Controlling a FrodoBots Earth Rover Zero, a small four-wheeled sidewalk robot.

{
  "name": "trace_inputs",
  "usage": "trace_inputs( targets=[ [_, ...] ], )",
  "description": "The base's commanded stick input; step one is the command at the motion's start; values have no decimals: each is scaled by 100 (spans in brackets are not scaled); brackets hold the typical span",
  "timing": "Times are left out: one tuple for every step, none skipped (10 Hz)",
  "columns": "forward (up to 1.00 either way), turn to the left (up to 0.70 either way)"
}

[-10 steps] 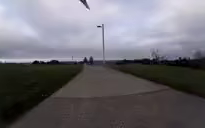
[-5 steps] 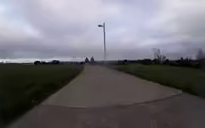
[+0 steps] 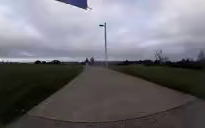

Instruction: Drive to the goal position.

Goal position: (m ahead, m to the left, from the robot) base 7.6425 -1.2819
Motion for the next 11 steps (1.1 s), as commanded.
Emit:
trace_inputs(
  targets=[
    [85,-30],
    [85,0],
    [85,0],
    [85,0],
    [85,0],
    [85,0],
    [85,0],
    [85,0],
    [85,0],
    [85,0],
    [85,-3]
  ],
)
